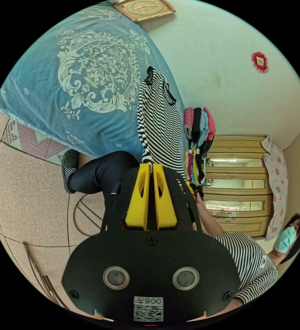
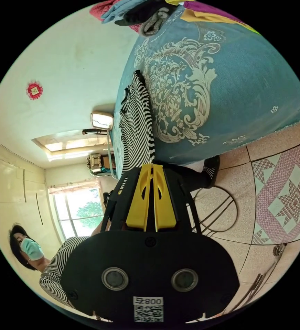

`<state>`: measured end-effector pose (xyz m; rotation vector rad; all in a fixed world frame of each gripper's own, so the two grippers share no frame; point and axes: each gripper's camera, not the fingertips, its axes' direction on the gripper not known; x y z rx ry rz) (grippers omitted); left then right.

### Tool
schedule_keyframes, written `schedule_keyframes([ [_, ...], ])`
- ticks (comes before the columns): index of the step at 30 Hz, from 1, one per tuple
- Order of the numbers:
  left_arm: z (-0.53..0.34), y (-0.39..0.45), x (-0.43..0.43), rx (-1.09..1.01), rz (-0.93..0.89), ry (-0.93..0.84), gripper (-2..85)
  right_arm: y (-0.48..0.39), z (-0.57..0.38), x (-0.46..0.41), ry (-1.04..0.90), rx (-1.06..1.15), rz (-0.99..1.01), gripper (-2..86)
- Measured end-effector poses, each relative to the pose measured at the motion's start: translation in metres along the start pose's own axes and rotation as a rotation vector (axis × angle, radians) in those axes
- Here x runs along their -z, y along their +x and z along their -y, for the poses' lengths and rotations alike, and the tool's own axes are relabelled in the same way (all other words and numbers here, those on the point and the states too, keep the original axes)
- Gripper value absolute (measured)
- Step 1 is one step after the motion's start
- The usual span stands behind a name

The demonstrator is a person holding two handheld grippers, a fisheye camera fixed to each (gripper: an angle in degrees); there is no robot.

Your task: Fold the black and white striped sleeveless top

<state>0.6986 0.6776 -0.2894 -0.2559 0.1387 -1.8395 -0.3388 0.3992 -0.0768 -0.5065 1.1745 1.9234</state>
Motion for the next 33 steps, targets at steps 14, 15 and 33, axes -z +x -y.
schedule_keyframes([
  [14,0.024,-0.034,0.0,0.106,0.072,0.127,6.8,0.023,-0.012,0.018,0.136,-0.117,0.032,2.0],
  [15,0.039,-0.025,-0.001,0.068,0.111,0.126,7.0,0.014,-0.01,0.024,0.171,-0.097,0.016,2.4],
  [33,0.393,0.026,-0.164,-0.233,0.41,-0.045,10.0,-0.203,0.291,-0.088,0.079,0.333,-0.323,7.3],
])
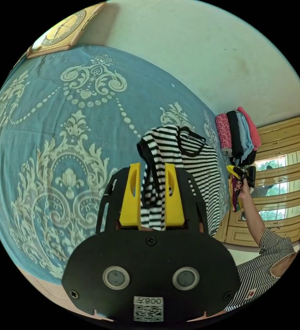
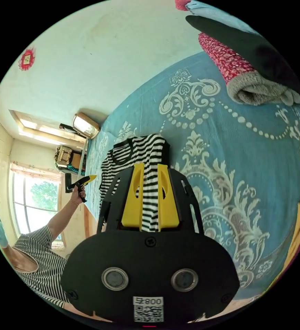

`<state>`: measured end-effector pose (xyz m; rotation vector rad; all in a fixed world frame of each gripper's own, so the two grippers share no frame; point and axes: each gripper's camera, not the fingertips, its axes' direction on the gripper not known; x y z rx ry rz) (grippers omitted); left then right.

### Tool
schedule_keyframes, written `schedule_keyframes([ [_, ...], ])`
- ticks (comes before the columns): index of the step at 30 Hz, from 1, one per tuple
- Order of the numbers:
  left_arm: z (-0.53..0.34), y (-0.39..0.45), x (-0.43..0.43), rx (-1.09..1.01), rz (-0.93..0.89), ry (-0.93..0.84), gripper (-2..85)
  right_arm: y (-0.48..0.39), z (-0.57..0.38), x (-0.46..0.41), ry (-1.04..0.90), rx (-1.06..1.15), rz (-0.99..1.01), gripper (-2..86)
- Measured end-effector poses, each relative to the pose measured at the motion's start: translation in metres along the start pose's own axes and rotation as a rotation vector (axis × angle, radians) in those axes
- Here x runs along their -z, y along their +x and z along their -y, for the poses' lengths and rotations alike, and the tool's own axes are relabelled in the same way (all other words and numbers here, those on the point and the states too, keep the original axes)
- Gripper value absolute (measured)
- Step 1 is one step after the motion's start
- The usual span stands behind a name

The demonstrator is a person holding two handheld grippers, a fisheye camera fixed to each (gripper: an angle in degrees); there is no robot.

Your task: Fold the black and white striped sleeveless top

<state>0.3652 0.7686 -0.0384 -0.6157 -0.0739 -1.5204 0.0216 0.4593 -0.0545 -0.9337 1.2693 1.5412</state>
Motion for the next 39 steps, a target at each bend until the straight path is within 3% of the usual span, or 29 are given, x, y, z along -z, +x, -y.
schedule_keyframes([
  [9,0.037,-0.022,-0.046,-0.012,-0.008,0.002,4.3,-0.017,0.043,-0.064,-0.098,0.049,-0.059,5.0],
  [17,0.04,-0.04,0.012,-0.083,-0.128,0.138,2.4,-0.066,0.026,0.0,0.059,0.163,-0.184,0.5],
  [25,0.038,-0.119,-0.022,0.157,-0.171,0.097,3.3,-0.068,0.037,-0.053,-0.062,0.102,-0.304,0.3],
  [33,-0.008,-0.133,0.003,0.125,-0.336,0.227,8.6,-0.06,0.019,-0.02,0.027,0.065,-0.234,3.0],
  [39,-0.074,-0.082,-0.002,-0.056,-0.198,0.095,10.2,-0.057,-0.049,-0.007,-0.033,0.049,-0.149,5.8],
])
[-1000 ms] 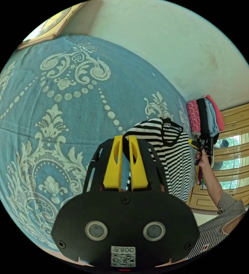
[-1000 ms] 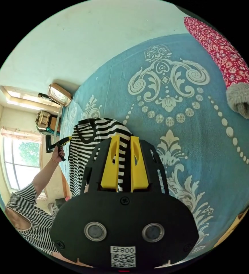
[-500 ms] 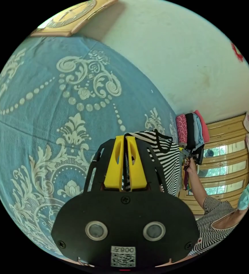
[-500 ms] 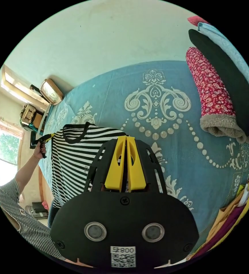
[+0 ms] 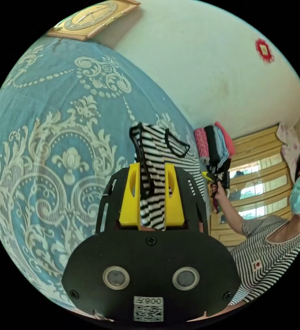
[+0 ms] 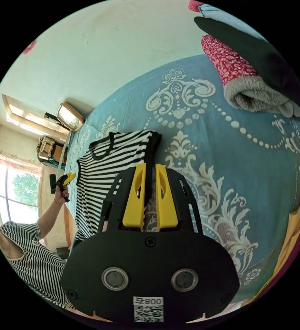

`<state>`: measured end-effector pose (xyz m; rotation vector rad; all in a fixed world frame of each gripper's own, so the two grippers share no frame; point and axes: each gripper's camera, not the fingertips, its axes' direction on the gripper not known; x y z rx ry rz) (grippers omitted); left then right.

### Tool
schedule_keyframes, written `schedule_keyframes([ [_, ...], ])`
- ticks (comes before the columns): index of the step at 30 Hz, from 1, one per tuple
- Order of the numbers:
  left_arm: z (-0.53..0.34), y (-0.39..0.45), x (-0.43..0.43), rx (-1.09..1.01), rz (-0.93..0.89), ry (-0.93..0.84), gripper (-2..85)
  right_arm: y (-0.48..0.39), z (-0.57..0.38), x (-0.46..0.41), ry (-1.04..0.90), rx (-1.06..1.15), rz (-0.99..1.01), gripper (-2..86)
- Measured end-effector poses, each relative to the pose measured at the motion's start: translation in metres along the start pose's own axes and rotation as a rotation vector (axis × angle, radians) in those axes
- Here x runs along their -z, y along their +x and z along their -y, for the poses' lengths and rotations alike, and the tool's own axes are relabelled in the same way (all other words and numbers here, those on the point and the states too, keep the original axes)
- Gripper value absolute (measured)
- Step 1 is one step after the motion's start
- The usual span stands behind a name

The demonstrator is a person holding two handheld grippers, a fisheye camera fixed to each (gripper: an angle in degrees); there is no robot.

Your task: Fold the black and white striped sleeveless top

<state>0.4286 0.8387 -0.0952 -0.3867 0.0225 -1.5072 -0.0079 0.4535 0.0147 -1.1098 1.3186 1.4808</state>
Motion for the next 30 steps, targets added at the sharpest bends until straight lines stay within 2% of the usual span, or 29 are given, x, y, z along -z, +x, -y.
schedule_keyframes([
  [6,-0.009,0.026,-0.029,-0.076,0.216,-0.137,6.6,-0.007,-0.033,-0.016,-0.04,-0.038,-0.019,6.8],
  [11,-0.008,0.022,-0.014,-0.015,0.157,-0.113,3.1,-0.011,-0.023,-0.023,-0.04,-0.047,0.031,3.8],
  [16,-0.026,-0.014,0.023,0.128,0.033,0.01,2.6,-0.02,-0.012,-0.01,-0.009,-0.038,-0.063,1.8],
  [22,-0.044,-0.044,0.01,0.283,-0.07,0.051,3.3,-0.009,-0.002,-0.034,-0.042,-0.122,-0.058,1.4],
  [30,-0.076,-0.008,0.03,0.252,-0.115,0.088,5.4,-0.007,-0.013,-0.013,0.039,-0.2,-0.015,0.6],
])
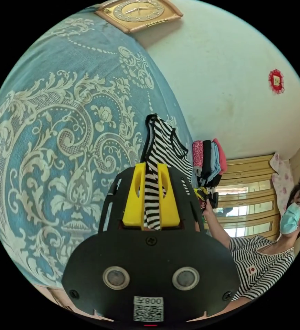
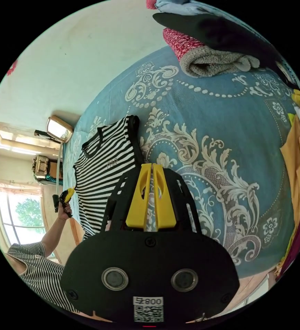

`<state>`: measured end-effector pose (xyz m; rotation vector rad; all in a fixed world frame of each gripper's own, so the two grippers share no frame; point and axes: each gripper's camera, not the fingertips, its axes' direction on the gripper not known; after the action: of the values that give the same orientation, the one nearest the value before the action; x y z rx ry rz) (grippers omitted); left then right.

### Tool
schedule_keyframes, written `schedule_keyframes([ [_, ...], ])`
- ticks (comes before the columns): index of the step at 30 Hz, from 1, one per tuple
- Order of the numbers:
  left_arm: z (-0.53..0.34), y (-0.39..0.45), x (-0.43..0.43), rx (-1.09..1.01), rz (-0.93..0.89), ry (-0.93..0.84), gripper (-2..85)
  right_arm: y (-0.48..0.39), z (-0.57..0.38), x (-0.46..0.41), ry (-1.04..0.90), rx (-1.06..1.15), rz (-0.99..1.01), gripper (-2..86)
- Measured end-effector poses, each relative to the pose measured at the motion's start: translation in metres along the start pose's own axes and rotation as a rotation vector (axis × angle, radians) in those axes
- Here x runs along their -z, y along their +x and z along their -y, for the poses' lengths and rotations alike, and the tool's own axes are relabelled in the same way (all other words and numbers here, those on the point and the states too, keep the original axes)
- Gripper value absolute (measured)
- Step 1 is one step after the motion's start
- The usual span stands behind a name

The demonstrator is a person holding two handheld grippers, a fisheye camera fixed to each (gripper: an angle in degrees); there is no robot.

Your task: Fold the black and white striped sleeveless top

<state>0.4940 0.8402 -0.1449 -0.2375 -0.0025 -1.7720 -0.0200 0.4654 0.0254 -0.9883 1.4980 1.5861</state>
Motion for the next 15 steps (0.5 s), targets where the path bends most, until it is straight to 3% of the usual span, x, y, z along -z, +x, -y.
schedule_keyframes([
  [3,-0.035,0.043,0.002,-0.121,0.17,-0.083,3.7,-0.012,-0.027,0.011,-0.009,0.035,-0.037,0.3],
  [7,-0.087,0.079,-0.043,-0.252,0.734,-0.328,1.5,-0.045,-0.077,-0.016,-0.165,0.154,-0.321,0.2],
  [9,-0.099,0.087,-0.052,-0.295,0.798,-0.296,0.9,-0.053,-0.091,-0.046,-0.28,0.209,-0.407,0.2],
  [15,-0.099,0.096,-0.06,-0.205,0.802,-0.313,0.5,-0.088,-0.094,-0.08,-0.238,0.34,-0.667,0.1],
])
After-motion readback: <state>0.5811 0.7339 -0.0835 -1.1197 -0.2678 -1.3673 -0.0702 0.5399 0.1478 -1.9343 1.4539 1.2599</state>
